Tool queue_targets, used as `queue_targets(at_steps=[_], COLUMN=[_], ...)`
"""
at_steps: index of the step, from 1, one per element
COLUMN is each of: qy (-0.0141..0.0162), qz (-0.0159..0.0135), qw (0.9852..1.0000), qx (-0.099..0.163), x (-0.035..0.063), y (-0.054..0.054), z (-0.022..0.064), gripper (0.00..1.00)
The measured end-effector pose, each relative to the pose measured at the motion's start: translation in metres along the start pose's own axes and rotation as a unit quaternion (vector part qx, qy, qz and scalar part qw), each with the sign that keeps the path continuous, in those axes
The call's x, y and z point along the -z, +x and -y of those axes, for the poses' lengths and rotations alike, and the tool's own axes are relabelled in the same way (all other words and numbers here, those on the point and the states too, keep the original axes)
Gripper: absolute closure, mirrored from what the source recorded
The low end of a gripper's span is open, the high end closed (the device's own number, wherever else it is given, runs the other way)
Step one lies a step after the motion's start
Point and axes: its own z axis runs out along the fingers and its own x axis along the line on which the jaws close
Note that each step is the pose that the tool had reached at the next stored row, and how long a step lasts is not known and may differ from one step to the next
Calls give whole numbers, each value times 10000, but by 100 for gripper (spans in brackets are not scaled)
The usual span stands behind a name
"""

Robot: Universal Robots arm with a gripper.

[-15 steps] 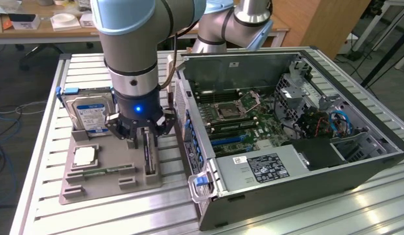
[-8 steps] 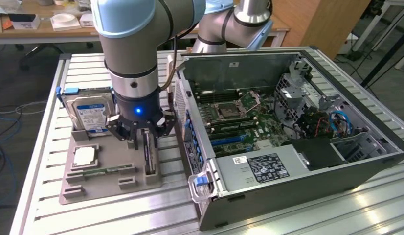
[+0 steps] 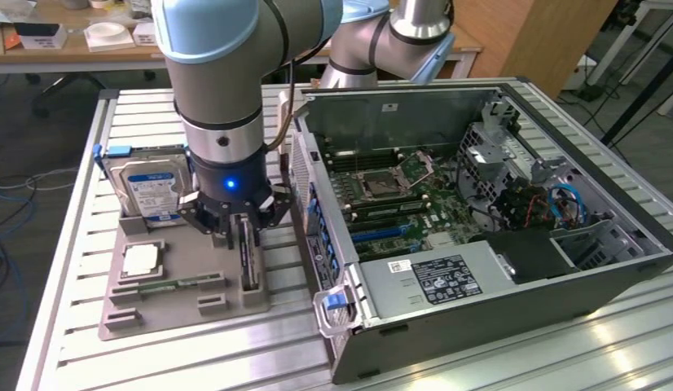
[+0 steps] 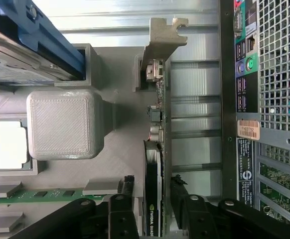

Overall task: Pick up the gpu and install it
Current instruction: 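Pick up the gpu and move the gpu toward the slot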

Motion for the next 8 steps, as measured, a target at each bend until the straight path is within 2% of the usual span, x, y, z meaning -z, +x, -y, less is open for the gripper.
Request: queue_targets(at_steps=[1,2,8], qy=[0,0,0], qz=[0,0,0], qw=[10000,10000,10000], qx=[0,0,0], x=[0,0,-1], y=[0,0,0], z=[0,0,0], gripper=[53,60,60])
